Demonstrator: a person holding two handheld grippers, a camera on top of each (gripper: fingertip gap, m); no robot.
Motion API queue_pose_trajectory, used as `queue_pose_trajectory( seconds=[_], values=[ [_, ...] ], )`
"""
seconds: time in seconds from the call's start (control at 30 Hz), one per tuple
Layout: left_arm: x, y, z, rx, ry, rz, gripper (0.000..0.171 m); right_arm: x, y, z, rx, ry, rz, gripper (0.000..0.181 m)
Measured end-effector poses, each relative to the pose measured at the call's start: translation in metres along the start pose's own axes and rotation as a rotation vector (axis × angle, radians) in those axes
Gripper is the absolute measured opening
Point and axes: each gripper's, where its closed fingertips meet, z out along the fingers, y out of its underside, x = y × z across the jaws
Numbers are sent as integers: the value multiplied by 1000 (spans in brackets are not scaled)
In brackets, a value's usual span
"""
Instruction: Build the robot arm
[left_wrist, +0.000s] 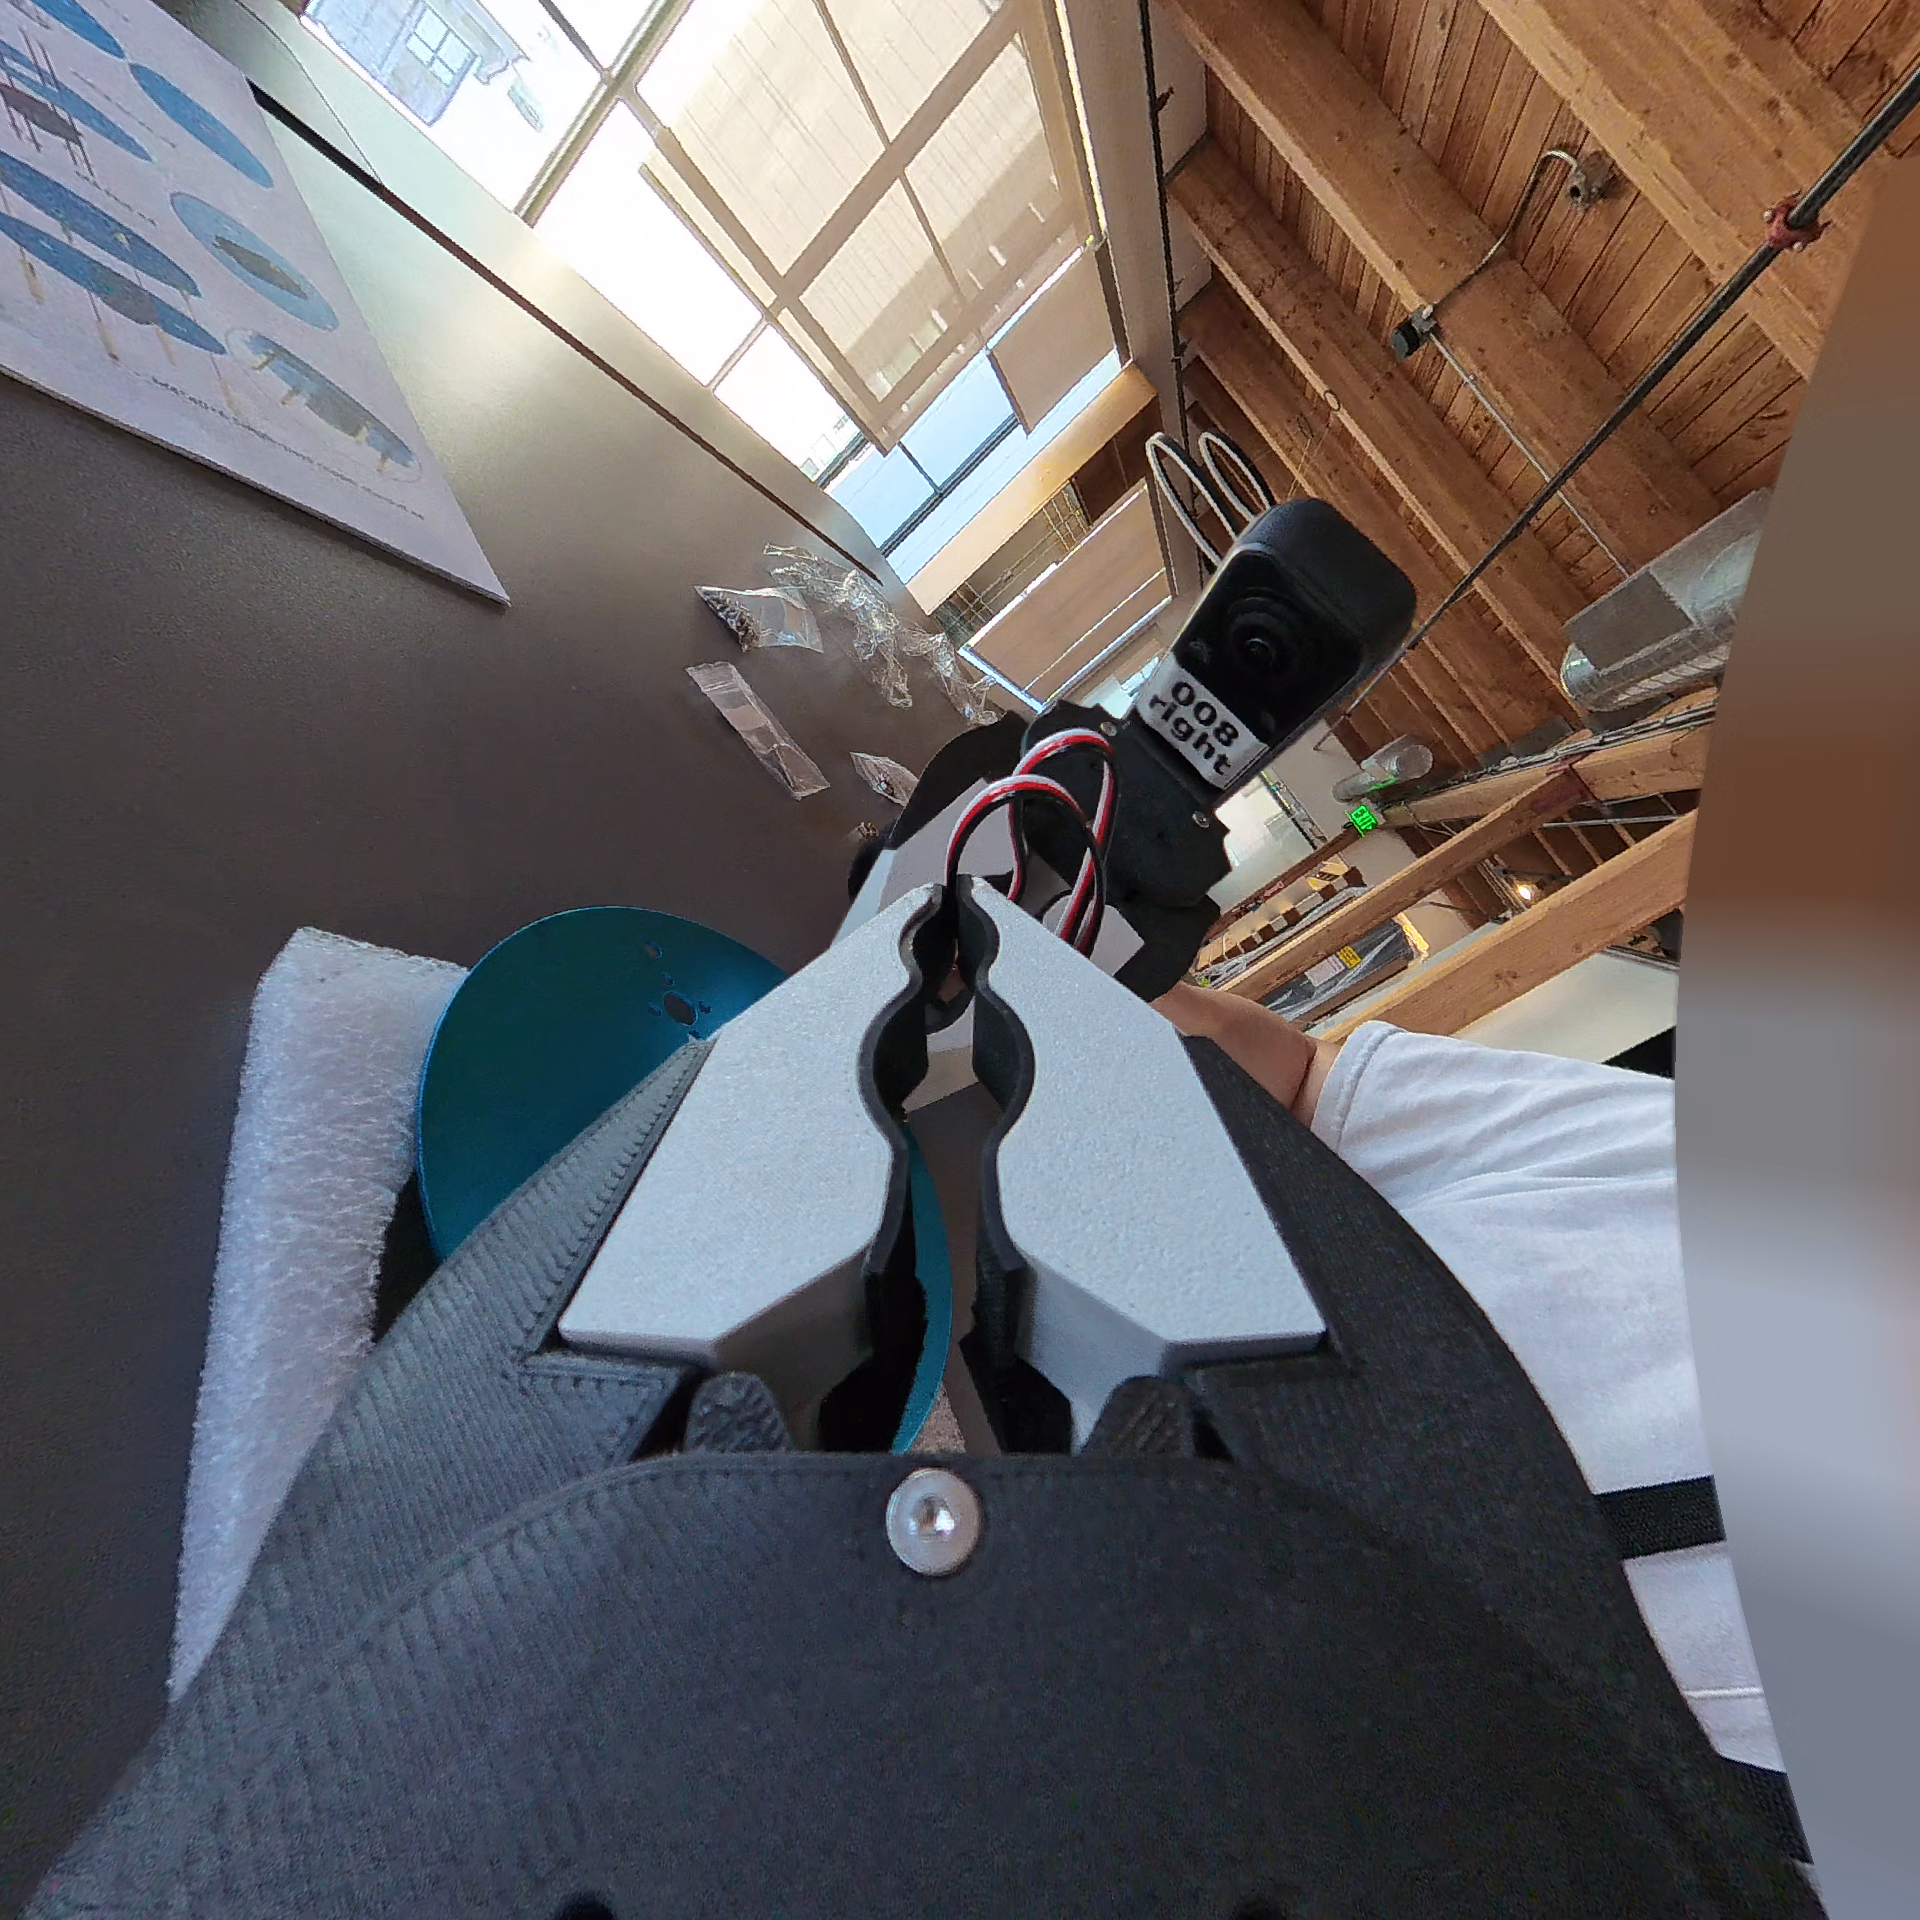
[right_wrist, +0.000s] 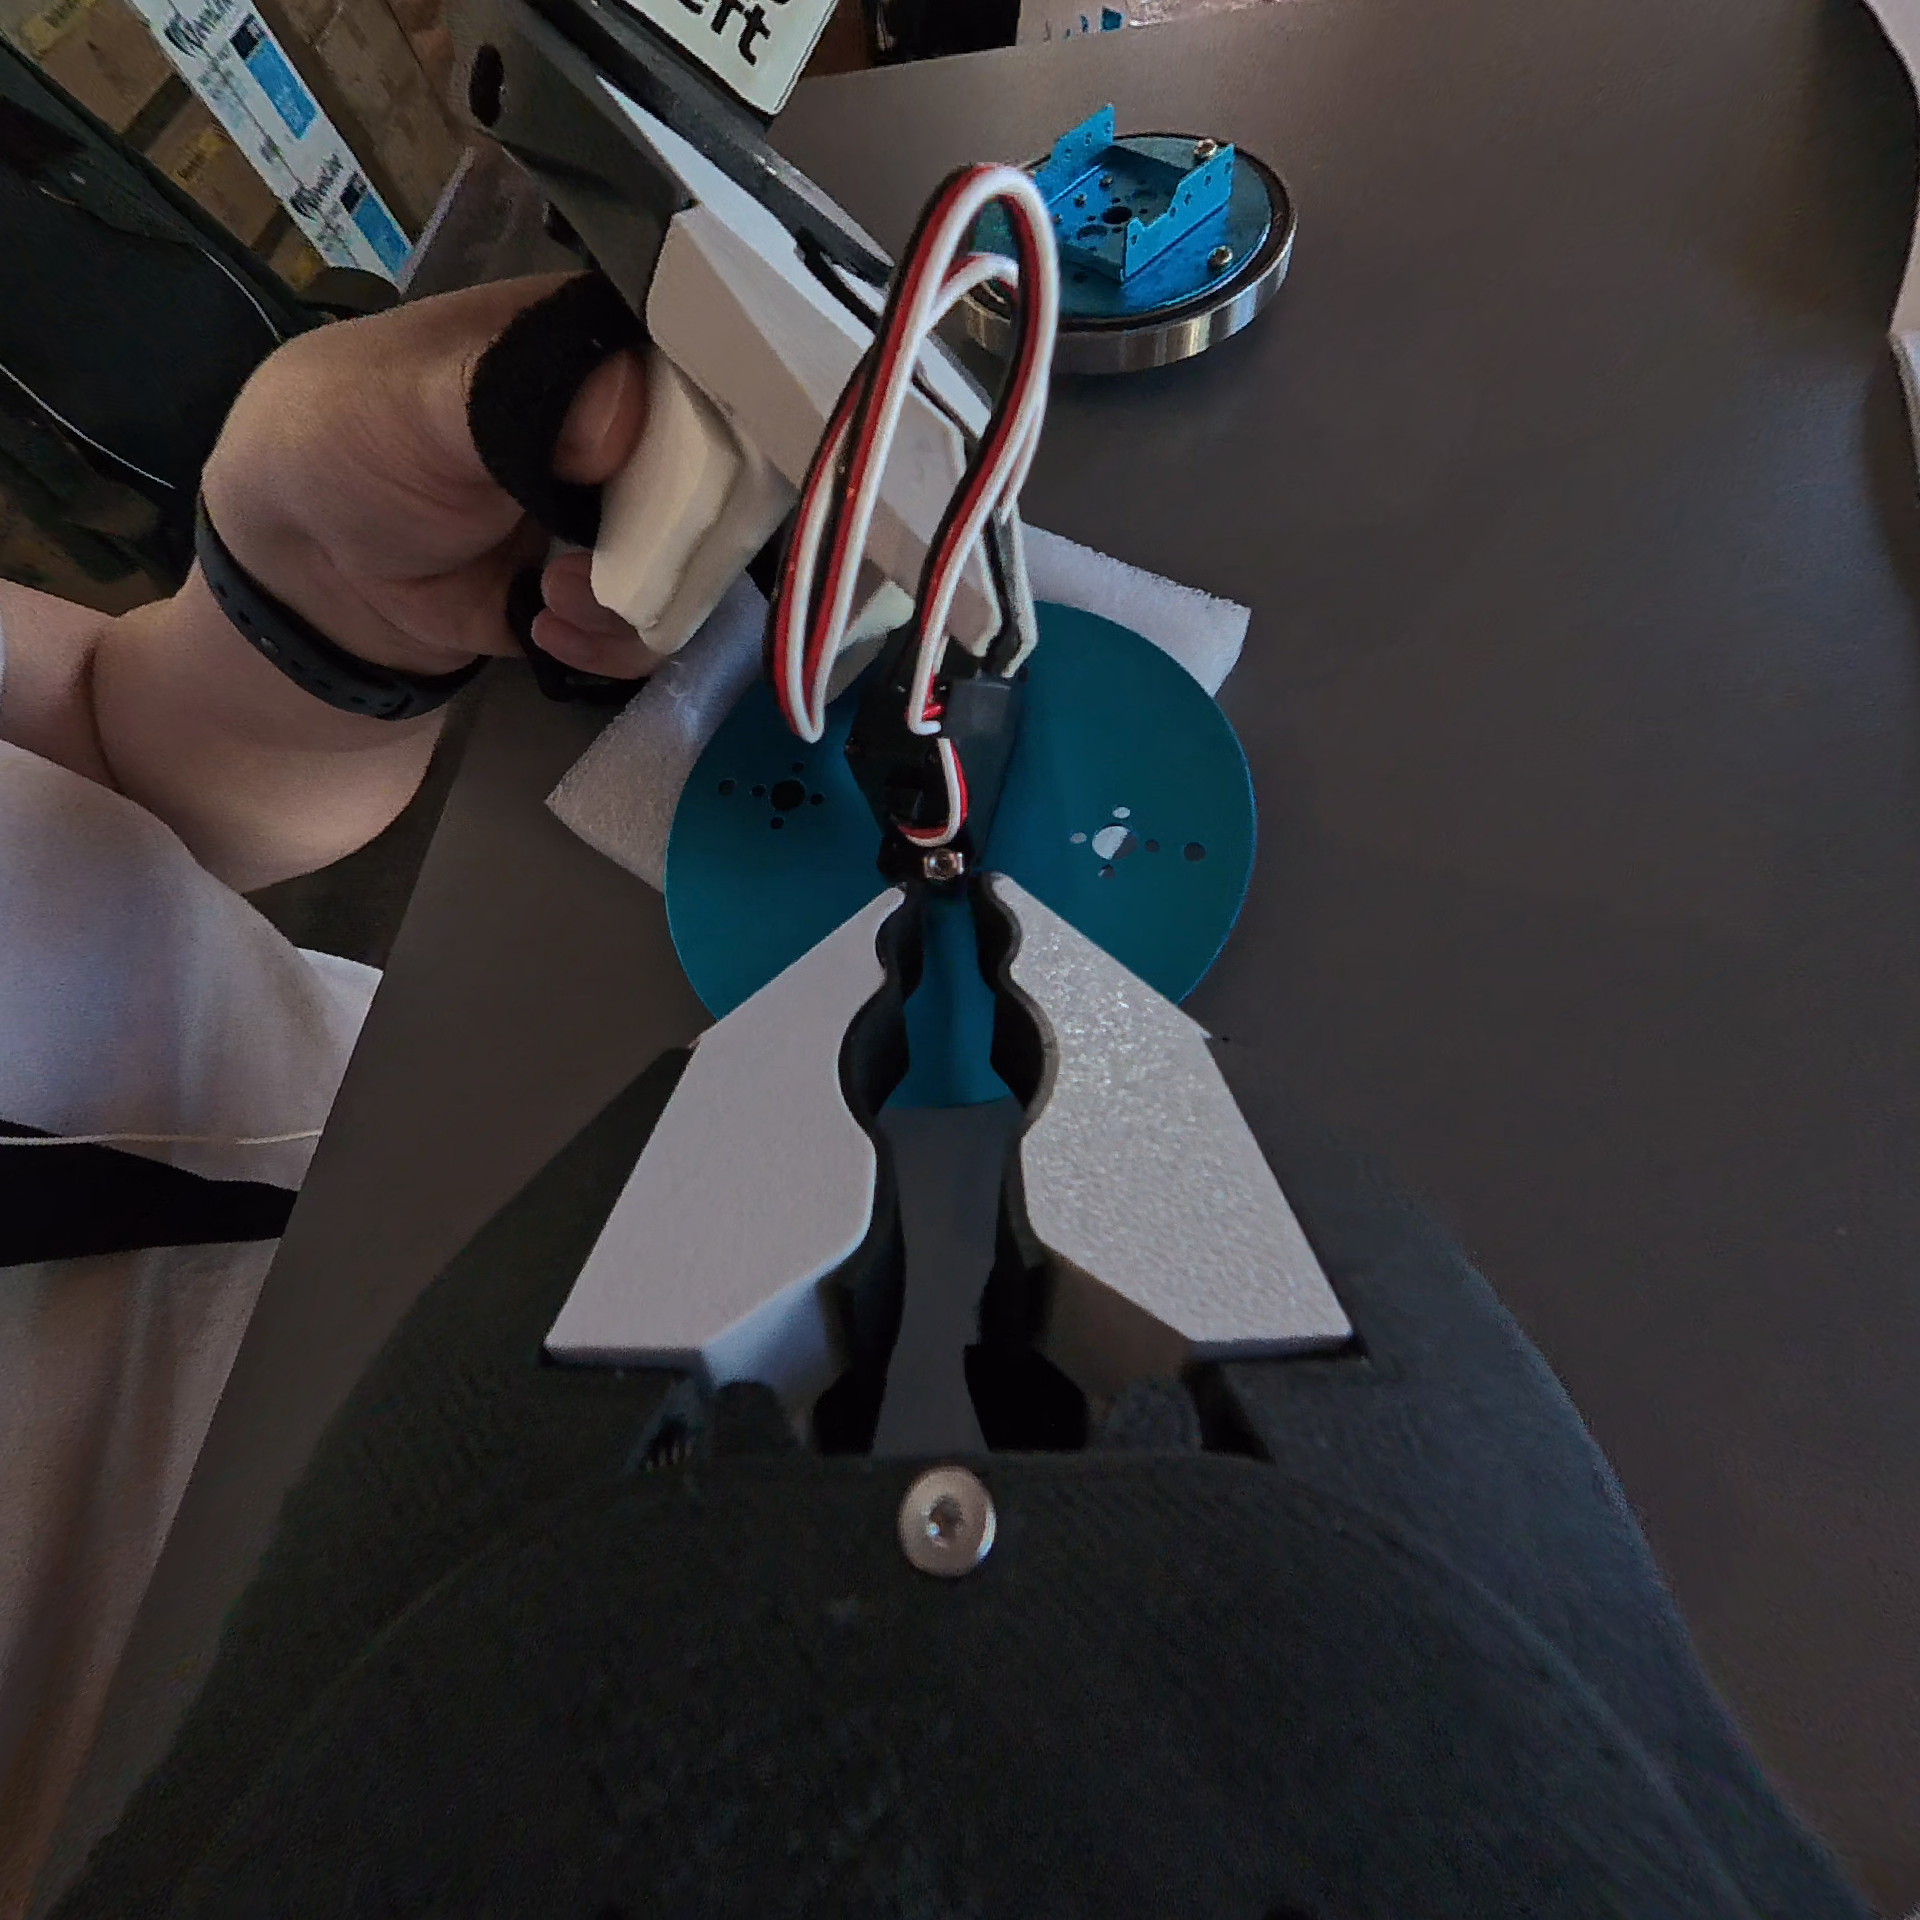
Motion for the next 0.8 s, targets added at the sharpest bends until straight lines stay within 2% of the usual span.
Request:
queue_pose_trajectory(
  seconds=[0.63,0.73,0.8],
  values=[
    [0,0,0,-1,2,-2,0,1,-5,-4,31,0,-2,5],
    [0,0,0,0,1,-1,0,14,-2,-15,34,73,2,12],
    [0,0,0,0,-1,0,0,32,-2,-30,41,199,-12,17]
  ],
)
